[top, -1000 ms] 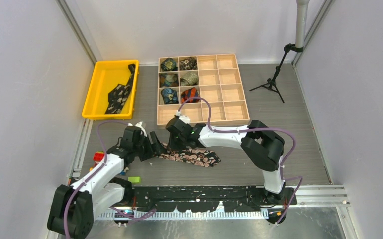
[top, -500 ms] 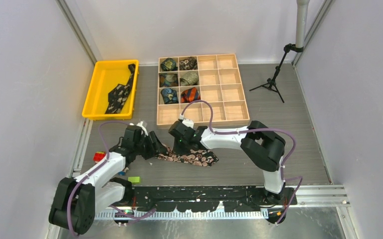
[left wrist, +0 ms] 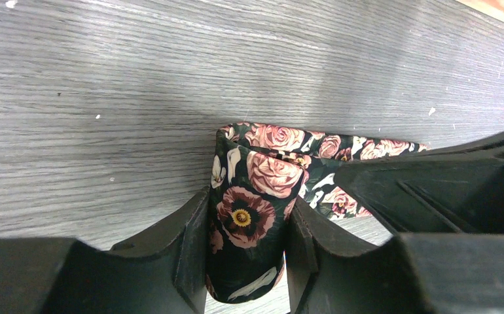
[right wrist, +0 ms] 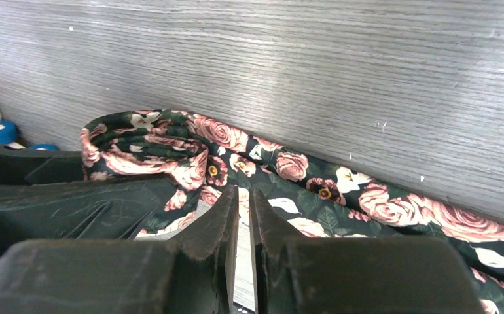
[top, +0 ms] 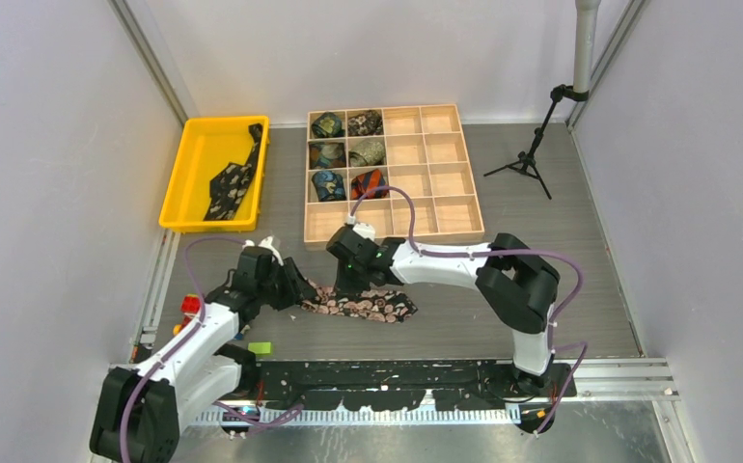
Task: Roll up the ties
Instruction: Roll the tie at the center of the board.
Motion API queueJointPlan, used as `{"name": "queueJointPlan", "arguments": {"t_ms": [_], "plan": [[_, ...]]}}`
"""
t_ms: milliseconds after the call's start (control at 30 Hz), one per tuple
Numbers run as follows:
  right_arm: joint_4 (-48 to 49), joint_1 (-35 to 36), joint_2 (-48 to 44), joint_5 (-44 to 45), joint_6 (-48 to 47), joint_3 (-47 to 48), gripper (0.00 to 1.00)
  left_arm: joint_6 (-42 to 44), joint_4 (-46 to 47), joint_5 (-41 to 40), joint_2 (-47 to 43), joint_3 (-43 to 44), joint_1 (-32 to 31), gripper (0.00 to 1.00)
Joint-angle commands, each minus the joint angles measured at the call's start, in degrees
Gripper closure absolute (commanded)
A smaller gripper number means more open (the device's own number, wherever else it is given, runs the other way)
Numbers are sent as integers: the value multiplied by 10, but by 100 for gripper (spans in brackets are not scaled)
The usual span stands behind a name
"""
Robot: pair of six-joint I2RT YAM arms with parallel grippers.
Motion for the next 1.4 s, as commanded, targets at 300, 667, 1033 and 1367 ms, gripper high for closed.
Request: {"name": "queueJointPlan", "arguments": {"t_ms": [300,667,1033,1367], "plan": [[14,26,-24,-5,11,-23,82,-79,-24,-159,-14,10,-80,70],[-26,20,25,11,14,-14,82,-97,-32,-196,-9,20,-119,71],[-76,-23,30,21,-39,15,83,-84,-38,-205,-13,21,-124,71],[-84,-20,-32,-42,-51,3,82,-77,-27,-219,-2,27,-124,71]]}}
